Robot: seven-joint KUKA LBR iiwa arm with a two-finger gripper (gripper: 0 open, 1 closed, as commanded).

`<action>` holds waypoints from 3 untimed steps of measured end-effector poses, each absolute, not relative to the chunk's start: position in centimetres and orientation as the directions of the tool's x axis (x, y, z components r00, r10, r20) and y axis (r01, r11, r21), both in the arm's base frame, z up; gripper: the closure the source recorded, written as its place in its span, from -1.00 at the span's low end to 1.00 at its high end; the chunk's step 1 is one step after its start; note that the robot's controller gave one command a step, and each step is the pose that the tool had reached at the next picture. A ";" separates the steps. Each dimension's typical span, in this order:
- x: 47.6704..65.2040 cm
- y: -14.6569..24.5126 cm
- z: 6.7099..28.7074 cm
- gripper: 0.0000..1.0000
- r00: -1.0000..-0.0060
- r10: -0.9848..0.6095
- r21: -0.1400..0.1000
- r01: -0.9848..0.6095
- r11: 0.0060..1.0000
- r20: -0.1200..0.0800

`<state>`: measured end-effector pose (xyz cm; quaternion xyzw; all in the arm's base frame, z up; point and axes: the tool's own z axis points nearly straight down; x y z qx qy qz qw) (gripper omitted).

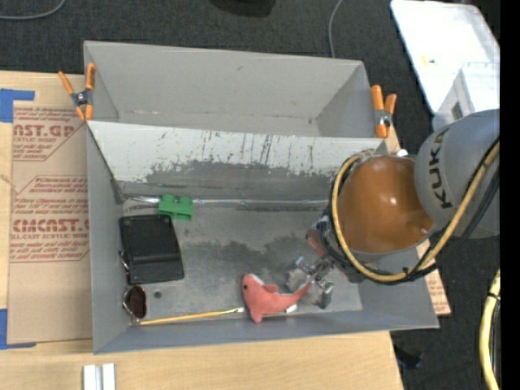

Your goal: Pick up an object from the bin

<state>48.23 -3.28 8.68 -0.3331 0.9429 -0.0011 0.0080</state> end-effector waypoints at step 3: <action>48.1 -3.8 13.8 1.00 -0.667 -0.745 -0.008 -0.745 0.667 -0.013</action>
Offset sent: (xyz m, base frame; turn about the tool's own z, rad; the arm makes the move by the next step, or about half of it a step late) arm 0.0020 0.0042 0.0400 -0.0921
